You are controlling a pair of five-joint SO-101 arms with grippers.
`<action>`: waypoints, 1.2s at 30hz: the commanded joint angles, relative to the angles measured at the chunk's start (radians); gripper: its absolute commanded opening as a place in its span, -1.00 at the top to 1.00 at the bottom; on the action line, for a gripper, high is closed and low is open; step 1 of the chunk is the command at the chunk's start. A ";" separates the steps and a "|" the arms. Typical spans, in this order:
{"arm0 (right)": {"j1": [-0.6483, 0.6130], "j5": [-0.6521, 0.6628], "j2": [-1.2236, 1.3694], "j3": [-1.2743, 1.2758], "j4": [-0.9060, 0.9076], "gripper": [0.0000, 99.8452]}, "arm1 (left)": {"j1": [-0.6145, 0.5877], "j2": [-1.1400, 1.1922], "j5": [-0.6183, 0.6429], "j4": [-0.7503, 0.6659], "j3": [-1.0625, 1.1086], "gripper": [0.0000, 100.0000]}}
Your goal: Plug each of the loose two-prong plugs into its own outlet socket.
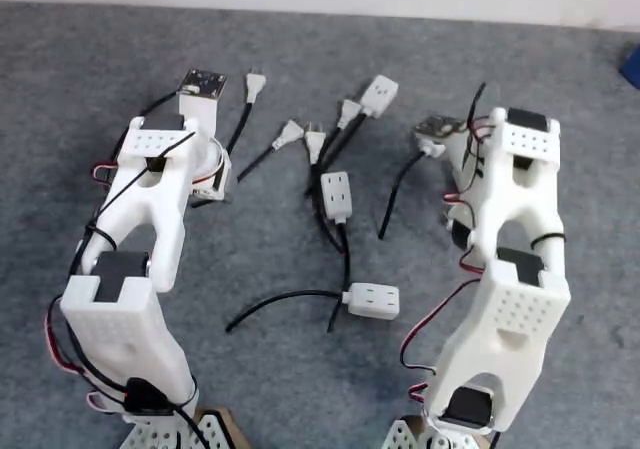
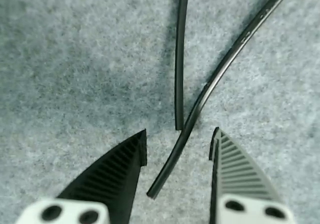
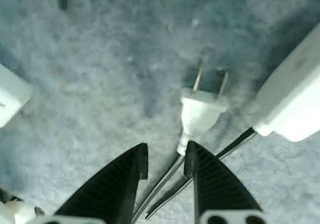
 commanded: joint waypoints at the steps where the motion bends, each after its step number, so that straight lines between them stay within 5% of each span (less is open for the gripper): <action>1: 0.005 0.020 -0.127 0.119 -0.133 0.74 | 0.010 -0.005 0.003 -0.003 -0.005 0.55; 10: -0.008 0.012 -0.193 0.378 -0.412 0.74 | 0.015 -0.007 0.003 -0.008 0.013 0.55; 25: -0.016 -0.180 -0.191 0.366 -0.420 0.75 | 0.015 -0.007 0.003 -0.008 0.013 0.55; 36: -0.068 -0.310 -0.189 0.374 -0.341 0.98 | 0.015 -0.007 0.003 -0.003 0.008 0.55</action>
